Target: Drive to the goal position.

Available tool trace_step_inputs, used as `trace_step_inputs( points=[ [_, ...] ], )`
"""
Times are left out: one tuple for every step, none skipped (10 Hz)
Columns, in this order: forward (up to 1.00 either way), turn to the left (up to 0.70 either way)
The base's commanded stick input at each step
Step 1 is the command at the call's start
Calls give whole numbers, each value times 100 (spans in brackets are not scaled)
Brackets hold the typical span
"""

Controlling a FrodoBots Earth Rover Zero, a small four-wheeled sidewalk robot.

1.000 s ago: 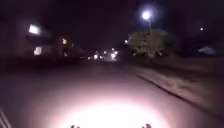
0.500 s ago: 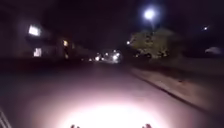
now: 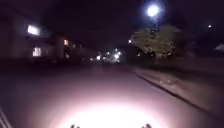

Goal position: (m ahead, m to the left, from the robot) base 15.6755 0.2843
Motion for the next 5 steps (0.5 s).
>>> trace_step_inputs(
  points=[
    [100, -13],
    [100, -38],
    [100, -12],
    [100, 0],
    [100, 0]
  ],
)
